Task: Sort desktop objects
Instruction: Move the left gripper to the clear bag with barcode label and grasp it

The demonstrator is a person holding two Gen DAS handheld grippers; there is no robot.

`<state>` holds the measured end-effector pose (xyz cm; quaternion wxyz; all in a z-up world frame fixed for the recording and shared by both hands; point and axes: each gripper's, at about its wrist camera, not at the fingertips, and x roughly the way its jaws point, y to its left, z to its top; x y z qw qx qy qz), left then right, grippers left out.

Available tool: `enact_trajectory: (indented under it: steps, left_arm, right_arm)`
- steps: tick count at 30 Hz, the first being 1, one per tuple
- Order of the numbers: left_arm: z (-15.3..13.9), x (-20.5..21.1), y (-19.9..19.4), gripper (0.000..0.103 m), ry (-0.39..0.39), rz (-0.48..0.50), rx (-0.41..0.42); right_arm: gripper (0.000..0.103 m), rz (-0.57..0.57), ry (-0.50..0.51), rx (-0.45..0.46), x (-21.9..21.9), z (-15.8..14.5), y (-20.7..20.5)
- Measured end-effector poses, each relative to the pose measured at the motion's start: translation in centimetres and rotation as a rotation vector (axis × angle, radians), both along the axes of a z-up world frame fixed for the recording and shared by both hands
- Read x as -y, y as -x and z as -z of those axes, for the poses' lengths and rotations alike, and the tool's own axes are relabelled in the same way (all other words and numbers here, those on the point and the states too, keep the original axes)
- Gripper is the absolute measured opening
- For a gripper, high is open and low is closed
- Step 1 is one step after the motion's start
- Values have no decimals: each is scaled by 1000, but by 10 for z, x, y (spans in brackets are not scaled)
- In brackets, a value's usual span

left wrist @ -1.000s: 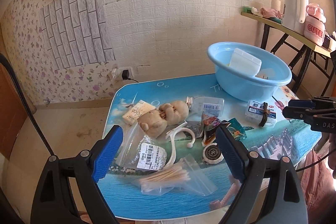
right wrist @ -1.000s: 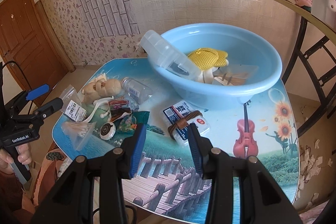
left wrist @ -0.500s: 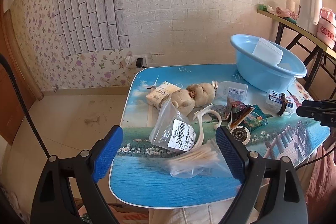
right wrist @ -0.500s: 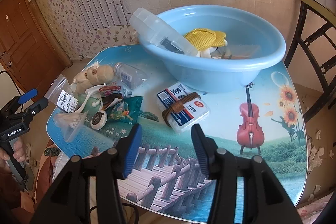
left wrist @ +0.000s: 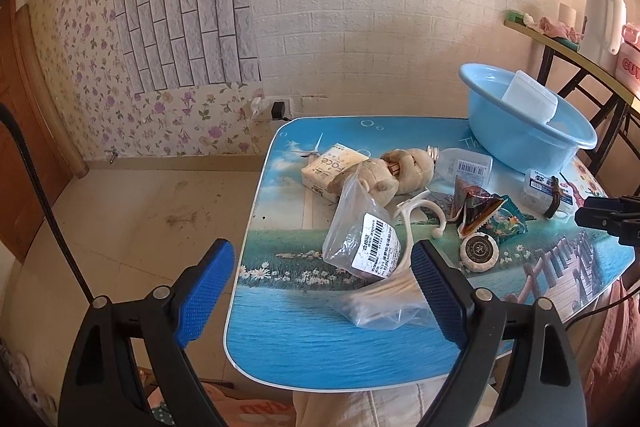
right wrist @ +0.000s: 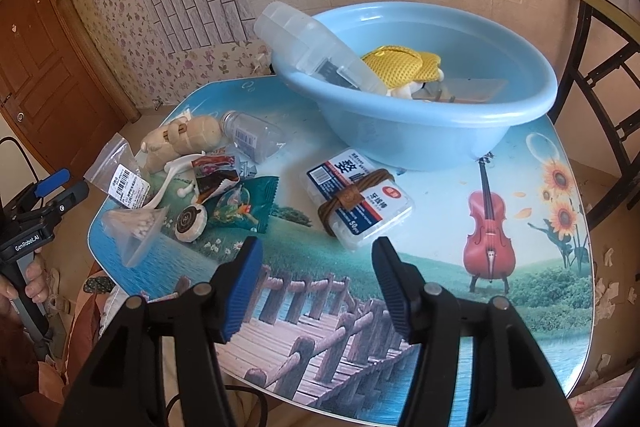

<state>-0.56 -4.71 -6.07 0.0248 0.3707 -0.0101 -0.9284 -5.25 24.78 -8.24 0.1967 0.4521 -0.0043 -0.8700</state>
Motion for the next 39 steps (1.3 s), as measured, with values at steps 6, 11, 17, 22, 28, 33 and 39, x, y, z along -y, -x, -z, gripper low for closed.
enact_trajectory:
  steps: [6,11,17,22,28,33,39]
  left_arm:
    - [7,3,-1,90,-7,-4,13]
    - [17,8,2,90,-18,-11,34]
    - [21,14,13,90,-46,-11,30]
    - [23,14,27,90,-78,9,19]
    - [33,5,41,78,-89,74,33]
    - [40,0,50,43,-116,115,75]
    - [36,-4,47,30,-110,120,64]
  right_arm:
    - [57,28,-2,16,-7,7,3]
    - [57,36,-20,23,-6,12,7]
    - [57,19,-89,-24,0,17,21]
    - [57,-2,-112,-40,3,20,30]
    - [58,-56,-123,-37,8,22,41]
    - [66,-89,-111,-26,10,25,49]
    - [79,-113,-135,-12,20,33,58]
